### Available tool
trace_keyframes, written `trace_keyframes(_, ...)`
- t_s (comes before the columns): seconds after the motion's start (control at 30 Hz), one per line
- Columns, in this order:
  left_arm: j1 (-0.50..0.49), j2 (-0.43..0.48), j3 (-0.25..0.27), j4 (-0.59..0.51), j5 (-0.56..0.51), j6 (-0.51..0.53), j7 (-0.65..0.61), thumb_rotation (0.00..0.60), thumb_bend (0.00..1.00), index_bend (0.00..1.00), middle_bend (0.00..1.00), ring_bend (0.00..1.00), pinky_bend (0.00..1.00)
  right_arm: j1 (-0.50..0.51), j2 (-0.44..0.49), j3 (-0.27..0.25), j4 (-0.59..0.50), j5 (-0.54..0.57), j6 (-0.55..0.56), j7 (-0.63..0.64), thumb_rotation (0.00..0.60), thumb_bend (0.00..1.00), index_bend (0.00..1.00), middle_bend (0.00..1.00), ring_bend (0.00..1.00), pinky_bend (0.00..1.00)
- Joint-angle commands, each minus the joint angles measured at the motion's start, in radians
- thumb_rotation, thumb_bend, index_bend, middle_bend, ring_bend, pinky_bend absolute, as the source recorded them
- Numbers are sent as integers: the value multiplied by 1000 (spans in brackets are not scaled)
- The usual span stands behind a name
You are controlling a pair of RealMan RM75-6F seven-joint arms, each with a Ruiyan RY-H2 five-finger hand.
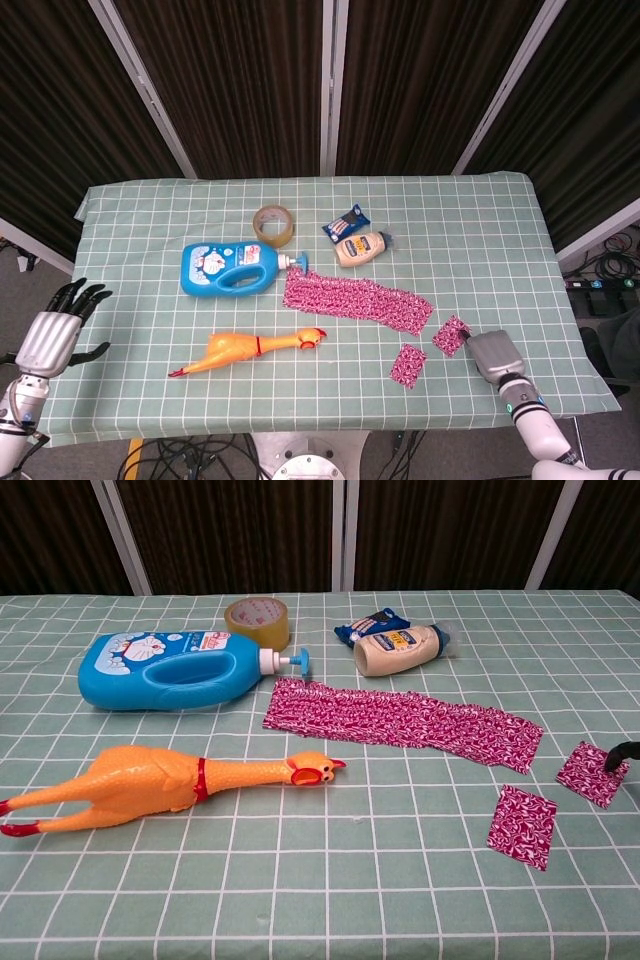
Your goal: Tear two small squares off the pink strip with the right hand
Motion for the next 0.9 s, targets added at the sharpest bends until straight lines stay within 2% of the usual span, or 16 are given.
trace_keyframes(0.03,1,1,0,-1,0,1,0,600,176,170,123,3,107,-9,12,-14,-11,-9,4,0,600,1000,217,928,847,736)
trace_keyframes(0.47,3,5,2,-10,4,8,5,600,176,170,123,3,107,-55,81,-64,-76,-61,47,-9,600,1000,246,928,847,736)
trace_keyframes(0.57,3,6,1,-14,5,10,7,600,176,170,123,3,107,-65,90,-61,-85,-96,59,17,600,1000,254,928,847,736)
trace_keyframes(0.63,3,8,0,-16,7,14,8,600,176,170,123,3,106,-79,101,-50,-96,-153,83,65,600,1000,266,928,848,736)
trace_keyframes(0.73,4,14,-3,-24,8,21,11,600,176,170,123,3,106,-117,124,-30,-114,-316,173,185,600,1000,279,928,847,736)
trace_keyframes(0.83,3,19,-7,-36,10,28,15,600,176,170,123,3,106,-162,147,-5,-112,-485,305,311,600,1000,297,928,848,736)
trace_keyframes(0.9,4,20,-7,-41,12,32,17,600,176,170,123,3,106,-199,140,27,-79,-592,430,399,600,992,310,928,847,736)
